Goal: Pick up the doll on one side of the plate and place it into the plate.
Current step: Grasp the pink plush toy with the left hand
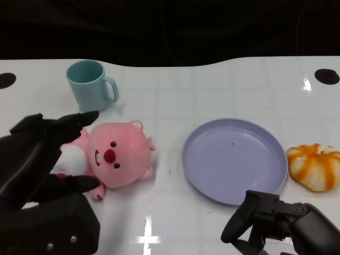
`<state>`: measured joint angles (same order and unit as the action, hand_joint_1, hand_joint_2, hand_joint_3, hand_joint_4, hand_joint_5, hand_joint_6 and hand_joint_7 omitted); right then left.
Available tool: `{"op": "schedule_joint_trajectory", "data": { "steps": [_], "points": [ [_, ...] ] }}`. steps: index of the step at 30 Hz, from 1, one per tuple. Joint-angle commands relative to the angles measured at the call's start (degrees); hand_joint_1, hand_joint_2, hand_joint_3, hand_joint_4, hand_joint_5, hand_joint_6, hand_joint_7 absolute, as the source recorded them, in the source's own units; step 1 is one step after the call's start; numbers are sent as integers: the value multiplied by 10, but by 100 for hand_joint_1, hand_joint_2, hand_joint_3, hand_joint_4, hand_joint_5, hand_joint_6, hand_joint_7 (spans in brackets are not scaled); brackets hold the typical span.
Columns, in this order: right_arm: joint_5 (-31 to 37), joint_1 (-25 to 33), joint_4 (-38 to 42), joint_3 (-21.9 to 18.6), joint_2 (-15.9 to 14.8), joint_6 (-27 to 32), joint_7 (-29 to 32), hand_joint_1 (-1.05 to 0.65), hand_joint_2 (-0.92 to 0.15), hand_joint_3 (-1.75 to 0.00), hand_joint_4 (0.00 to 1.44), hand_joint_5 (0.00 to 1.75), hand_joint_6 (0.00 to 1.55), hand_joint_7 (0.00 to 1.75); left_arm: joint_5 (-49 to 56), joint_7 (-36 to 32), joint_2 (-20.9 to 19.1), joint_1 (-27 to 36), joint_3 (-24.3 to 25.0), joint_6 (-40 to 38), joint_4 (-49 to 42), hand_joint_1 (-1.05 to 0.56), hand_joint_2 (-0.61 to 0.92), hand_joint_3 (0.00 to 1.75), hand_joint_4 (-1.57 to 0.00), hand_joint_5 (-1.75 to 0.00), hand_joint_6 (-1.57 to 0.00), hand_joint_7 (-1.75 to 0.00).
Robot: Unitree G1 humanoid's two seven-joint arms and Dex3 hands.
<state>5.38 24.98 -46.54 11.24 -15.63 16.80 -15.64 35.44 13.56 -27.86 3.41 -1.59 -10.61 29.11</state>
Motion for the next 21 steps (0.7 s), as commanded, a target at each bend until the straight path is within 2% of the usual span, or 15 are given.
{"op": "schedule_joint_trajectory", "data": {
  "steps": [1, 9, 21],
  "points": [
    [-3, 3, -12, -1, 1, 8, 3, -26, -92, -34, 66, 158, 60, 130, 49, 22, -22, -31, -19, -15, -26, -65, 92, 4, -1, -64, -32, -2],
    [-3, 6, -18, 1, 0, 11, 4, -26, -92, -35, 66, 158, 60, 130, 120, 57, -46, -106, -68, -16, -122, -66, 92, 1, -5, -56, -34, -1],
    [-1, 11, -26, 3, 0, 15, 5, -26, -92, -35, 66, 158, 59, 130, 163, 54, -49, -213, -142, 15, -301, -70, 89, 0, -11, -47, -37, -1]
  ]
}}
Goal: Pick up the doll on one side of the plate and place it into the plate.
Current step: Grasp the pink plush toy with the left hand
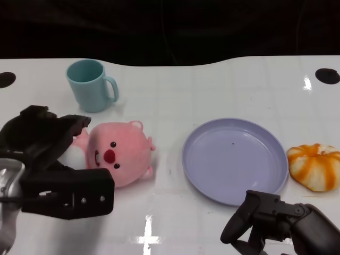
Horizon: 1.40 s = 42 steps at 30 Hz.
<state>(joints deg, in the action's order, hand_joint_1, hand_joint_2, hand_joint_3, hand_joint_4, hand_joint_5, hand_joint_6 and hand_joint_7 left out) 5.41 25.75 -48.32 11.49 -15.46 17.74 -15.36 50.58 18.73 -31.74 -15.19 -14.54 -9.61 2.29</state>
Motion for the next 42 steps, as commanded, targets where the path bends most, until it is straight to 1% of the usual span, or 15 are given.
{"op": "schedule_joint_trajectory", "data": {
  "steps": [1, 9, 16, 20, 25, 28, 30, 32, 33, 34, 35, 36, 37, 39, 42],
  "points": [
    [-1, 4, -9, 1, -2, 7, 2, -26, -92, -35, 66, 158, 59, 130, 11, 0, -8, -35, -18, 8, -48, -70, 89, 0, -13, -45, -37, -1],
    [2, 7, -17, 4, -1, 14, 4, -27, -92, -35, 67, 158, 59, 130, 32, -7, 18, -102, -75, 5, -177, -73, 91, 0, -18, -32, -37, -1],
    [6, 11, -26, 6, -3, 20, 6, -26, -92, -35, 66, 158, 59, 129, 24, -39, 68, -159, -114, 5, -333, -73, 91, 0, -21, -28, -39, -1],
    [7, 16, -32, 7, -4, 21, 6, -26, -92, -35, 66, 157, 59, 129, 6, -67, 101, -184, -122, 3, -427, -69, 89, 0, -25, -23, -42, -1],
    [8, 20, -43, 8, -5, 29, 6, -27, -92, -35, 66, 157, 59, 129, -10, -112, 119, -194, -141, 28, -510, -65, 91, 1, -31, -17, -44, -1],
    [5, 21, -44, 6, -5, 32, 5, -26, -92, -34, 66, 157, 59, 128, -26, -129, 122, -190, -146, 51, -531, -55, 92, 2, -38, -15, -52, -2],
    [4, 21, -45, 5, -5, 34, 4, -26, -92, -34, 66, 157, 59, 128, -43, -148, 126, -186, -141, 67, -547, -42, 92, 5, -55, -16, -73, -6],
    [2, 21, -46, 5, -5, 33, 4, -26, -92, -35, 66, 158, 59, 128, -62, -168, 128, -181, -134, 85, -558, -33, 92, 5, -69, -21, -88, -9],
    [3, 21, -46, 4, -6, 32, 4, -26, -92, -35, 66, 158, 59, 128, -71, -186, 128, -176, -130, 98, -564, -28, 92, 5, -74, -52, -105, -8],
    [4, 22, -45, 3, -7, 30, 3, -26, -92, -35, 66, 158, 59, 128, -78, -202, 127, -173, -127, 111, -569, -26, 92, 4, -69, -89, -114, -9],
    [4, 22, -44, 3, -7, 29, 3, -26, -92, -35, 66, 158, 59, 128, -84, -216, 126, -170, -126, 123, -573, -26, 92, 4, -72, -117, -122, -11],
    [2, 22, -43, 2, -7, 30, 3, -26, -92, -34, 66, 158, 59, 128, -85, -233, 123, -167, -127, 135, -575, -25, 92, 10, -76, -148, -114, -52],
    [0, 22, -42, 1, -6, 30, 3, -26, -92, -34, 66, 158, 59, 128, -85, -244, 120, -166, -129, 143, -577, -25, 91, 15, -78, -161, -91, -106],
    [1, 20, -42, 2, -6, 33, 2, -26, -92, -35, 65, 158, 59, 128, -90, -266, 115, -162, -126, 155, -573, -26, 92, 22, -80, -172, -68, -158],
    [3, 15, -37, 4, -7, 34, 1, -26, -92, -35, 66, 158, 59, 128, -107, -301, 107, -152, -112, 188, -559, -24, 91, 26, -85, -174, -65, -172]
  ]
}}
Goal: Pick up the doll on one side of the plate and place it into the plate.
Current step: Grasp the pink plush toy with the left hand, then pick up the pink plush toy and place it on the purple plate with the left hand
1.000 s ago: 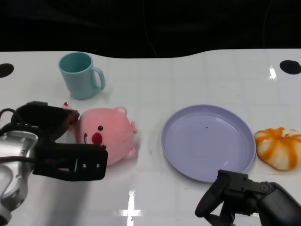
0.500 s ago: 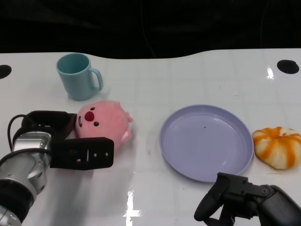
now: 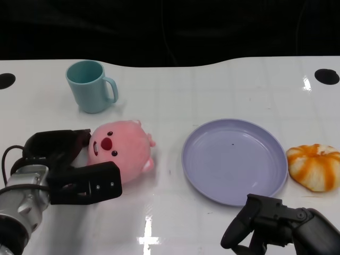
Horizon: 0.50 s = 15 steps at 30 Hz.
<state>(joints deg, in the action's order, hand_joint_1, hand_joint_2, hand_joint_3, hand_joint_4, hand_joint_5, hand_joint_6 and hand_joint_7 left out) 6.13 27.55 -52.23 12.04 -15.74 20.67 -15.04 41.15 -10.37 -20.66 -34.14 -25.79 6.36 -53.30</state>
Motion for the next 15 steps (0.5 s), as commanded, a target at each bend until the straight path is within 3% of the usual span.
{"op": "schedule_joint_trajectory", "data": {
  "steps": [1, 2, 3, 7, 10, 15],
  "points": [
    [-4, -4, 4, -1, -4, 4, -2, -26, -92, -34, 65, 158, 59, 128, -19, -18, -5, 40, 5, 39, 0, -22, 90, 31, -87, -174, -67, -174],
    [-4, -5, 8, 0, -3, 0, -1, -26, -92, -34, 65, 157, 59, 128, -34, -27, -5, 46, 18, 49, 7, -22, 85, 42, -89, -175, -69, -174],
    [-5, -6, 12, 0, -1, -2, 0, -26, -92, -34, 66, 157, 59, 128, -53, -30, -3, 52, 33, 52, 18, -21, 74, 65, -93, -175, -73, -174],
    [-5, -11, 25, 3, 2, -9, 2, -25, -92, -34, 66, 158, 60, 129, -106, -19, 4, 71, 77, 49, 69, -19, 53, 113, -99, -175, -79, -175],
    [-3, -13, 32, 3, 3, -13, 4, -24, -92, -34, 66, 158, 60, 129, -137, 12, 6, 87, 100, 35, 127, -18, 46, 127, -100, -175, -81, -175],
    [-2, -15, 42, 5, 2, -21, 4, -24, -92, -34, 67, 159, 60, 130, -158, 67, 14, 104, 118, -37, 237, -19, 42, 132, -99, -175, -80, -175]
  ]
}}
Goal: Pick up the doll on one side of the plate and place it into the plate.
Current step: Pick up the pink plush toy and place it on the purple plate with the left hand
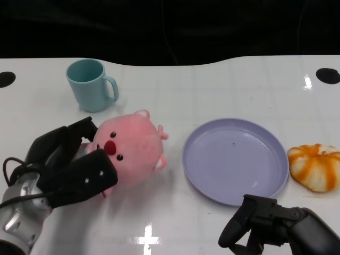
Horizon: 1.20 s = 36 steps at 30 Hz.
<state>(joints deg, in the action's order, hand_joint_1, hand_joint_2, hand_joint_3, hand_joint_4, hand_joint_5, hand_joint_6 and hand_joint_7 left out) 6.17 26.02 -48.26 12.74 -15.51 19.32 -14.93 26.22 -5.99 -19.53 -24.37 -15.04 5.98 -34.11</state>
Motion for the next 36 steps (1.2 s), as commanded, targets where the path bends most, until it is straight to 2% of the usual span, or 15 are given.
{"op": "schedule_joint_trajectory", "data": {
  "steps": [1, 6, 14, 21, 25, 29, 34, 36],
  "points": [
    [-2, 1, 2, -1, 0, -5, 4, -24, -92, -34, 67, 159, 60, 130, -9, 31, 5, 7, 11, -46, 61, -19, 42, 132, -98, -175, -79, -175],
    [-1, 4, -1, 5, 2, -2, 5, -22, -92, -35, 66, 158, 59, 130, -8, 65, 25, -4, 6, -82, 117, -17, 42, 128, -96, -175, -77, -175],
    [0, 14, -11, 7, 0, -6, 5, -22, -92, -35, 66, 159, 59, 130, 13, 95, 89, -52, -27, -145, 167, -19, 44, 126, -99, -175, -80, -175],
    [1, 15, -14, 7, -1, -6, 5, -24, -92, -35, 67, 159, 60, 131, 30, 92, 133, -98, -60, -163, 140, -18, 47, 115, -98, -175, -78, -175],
    [3, 13, -15, 9, -2, 3, 5, -23, -92, -35, 65, 157, 58, 130, 36, 86, 168, -129, -74, -172, 100, -18, 40, 128, -100, -175, -81, -175],
    [6, 22, -17, 11, -3, -6, 7, -22, -92, -34, 66, 157, 59, 130, 46, 85, 190, -144, -89, -185, 76, -17, 39, 131, -100, -175, -81, -175],
    [4, 38, -24, 8, -4, -17, 7, -23, -92, -36, 67, 157, 59, 130, 62, 77, 225, -175, -106, -208, 30, -20, 46, 114, -97, -175, -73, -175],
    [2, 42, -26, 8, -2, -16, 8, -24, -92, -36, 67, 158, 59, 130, 65, 72, 237, -190, -110, -212, 5, -20, 51, 99, -94, -175, -70, -175]
  ]
}}
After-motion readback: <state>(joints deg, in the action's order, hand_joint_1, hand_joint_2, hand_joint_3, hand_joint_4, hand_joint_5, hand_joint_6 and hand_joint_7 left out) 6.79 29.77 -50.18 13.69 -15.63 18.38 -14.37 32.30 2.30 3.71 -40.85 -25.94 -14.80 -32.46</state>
